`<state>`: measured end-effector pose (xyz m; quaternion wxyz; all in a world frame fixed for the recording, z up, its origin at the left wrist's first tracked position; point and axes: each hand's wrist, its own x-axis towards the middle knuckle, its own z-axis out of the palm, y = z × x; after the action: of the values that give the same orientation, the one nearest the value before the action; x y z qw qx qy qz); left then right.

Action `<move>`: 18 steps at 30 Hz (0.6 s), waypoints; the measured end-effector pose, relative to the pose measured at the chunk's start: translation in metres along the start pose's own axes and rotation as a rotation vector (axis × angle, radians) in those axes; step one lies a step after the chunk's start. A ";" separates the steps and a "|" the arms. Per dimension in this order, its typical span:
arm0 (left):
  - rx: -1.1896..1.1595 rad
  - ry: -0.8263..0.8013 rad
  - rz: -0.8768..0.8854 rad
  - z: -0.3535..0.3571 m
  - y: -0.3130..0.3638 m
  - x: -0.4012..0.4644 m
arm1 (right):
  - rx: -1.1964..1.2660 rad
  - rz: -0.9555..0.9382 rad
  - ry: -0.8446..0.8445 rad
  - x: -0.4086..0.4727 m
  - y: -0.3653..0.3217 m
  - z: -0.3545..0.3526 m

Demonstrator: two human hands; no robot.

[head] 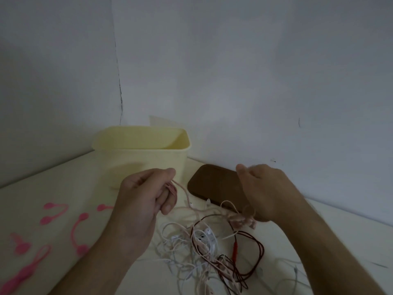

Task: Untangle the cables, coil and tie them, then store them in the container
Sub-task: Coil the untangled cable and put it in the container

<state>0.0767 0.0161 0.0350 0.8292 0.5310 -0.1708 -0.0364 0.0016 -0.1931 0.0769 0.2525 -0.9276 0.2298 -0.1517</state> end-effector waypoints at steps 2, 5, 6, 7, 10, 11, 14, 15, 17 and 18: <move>0.041 -0.048 0.028 0.002 -0.002 -0.003 | 0.284 -0.155 -0.070 -0.012 -0.020 0.001; 0.071 -0.101 0.041 0.005 -0.004 -0.007 | 0.637 -0.314 -0.411 -0.031 -0.047 0.016; 0.078 -0.093 0.035 0.005 -0.004 -0.008 | 0.567 -0.373 -0.461 -0.036 -0.051 0.024; 0.085 -0.080 0.032 0.005 -0.004 -0.008 | 0.473 -0.433 -0.450 -0.039 -0.053 0.030; 0.058 -0.069 0.031 0.004 -0.002 -0.007 | 0.303 -0.447 -0.293 -0.034 -0.050 0.036; 0.034 -0.073 0.022 0.005 -0.002 -0.008 | 0.300 -0.398 -0.273 -0.030 -0.047 0.034; -0.028 -0.068 -0.019 0.008 0.001 -0.011 | 0.183 -0.359 -0.219 -0.022 -0.040 0.021; -0.066 -0.048 -0.045 0.008 0.002 -0.010 | 0.134 -0.363 -0.195 -0.020 -0.037 0.015; -0.106 -0.016 -0.069 0.006 0.005 -0.007 | 0.093 -0.329 -0.116 -0.015 -0.030 0.003; -0.101 -0.006 -0.065 0.004 0.005 -0.005 | 0.084 -0.303 -0.059 -0.011 -0.025 -0.003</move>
<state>0.0699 0.0163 0.0401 0.8529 0.4935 -0.1540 -0.0734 -0.0003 -0.1691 0.0908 0.2717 -0.9444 0.0730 -0.1703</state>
